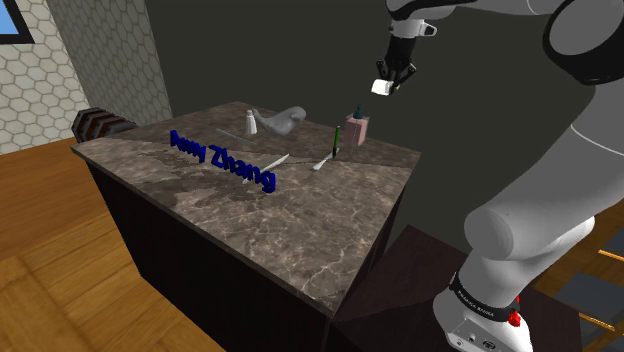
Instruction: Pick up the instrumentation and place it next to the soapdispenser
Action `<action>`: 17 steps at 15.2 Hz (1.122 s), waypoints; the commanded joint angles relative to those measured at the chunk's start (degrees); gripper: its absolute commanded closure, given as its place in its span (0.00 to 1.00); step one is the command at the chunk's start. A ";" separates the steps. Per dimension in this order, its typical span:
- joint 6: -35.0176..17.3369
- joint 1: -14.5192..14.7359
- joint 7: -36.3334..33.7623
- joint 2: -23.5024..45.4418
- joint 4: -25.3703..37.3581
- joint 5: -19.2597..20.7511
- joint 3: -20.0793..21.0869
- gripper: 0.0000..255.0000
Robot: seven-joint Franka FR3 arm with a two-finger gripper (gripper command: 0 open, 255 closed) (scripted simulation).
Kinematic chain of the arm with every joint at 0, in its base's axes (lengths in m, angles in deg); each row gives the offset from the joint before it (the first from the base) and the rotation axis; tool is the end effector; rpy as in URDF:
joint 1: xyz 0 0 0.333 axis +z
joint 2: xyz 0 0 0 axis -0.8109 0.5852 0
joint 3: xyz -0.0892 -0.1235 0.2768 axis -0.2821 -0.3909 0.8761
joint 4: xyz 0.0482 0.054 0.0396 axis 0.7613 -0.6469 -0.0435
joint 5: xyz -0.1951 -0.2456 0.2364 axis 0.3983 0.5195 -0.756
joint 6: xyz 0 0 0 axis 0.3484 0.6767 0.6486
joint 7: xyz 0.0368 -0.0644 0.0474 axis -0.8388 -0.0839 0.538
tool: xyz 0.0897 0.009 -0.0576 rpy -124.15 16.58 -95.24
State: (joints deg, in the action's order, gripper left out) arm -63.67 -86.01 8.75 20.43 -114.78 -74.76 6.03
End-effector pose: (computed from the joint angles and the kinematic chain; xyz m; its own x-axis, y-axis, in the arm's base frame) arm 0.4485 -0.2751 0.6172 0.1477 -0.9797 0.1357 -0.9856 -0.1572 -0.0620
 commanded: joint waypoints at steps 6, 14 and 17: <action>-5.41 0.07 -0.56 -0.75 -6.19 0.10 0.09 1.00; -11.55 0.04 -0.94 -0.67 -12.26 0.25 0.06 1.00; -13.84 0.03 -1.09 -0.43 -14.32 0.32 0.05 1.00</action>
State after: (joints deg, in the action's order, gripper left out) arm -76.57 -86.00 7.77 19.81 -128.37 -74.47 6.06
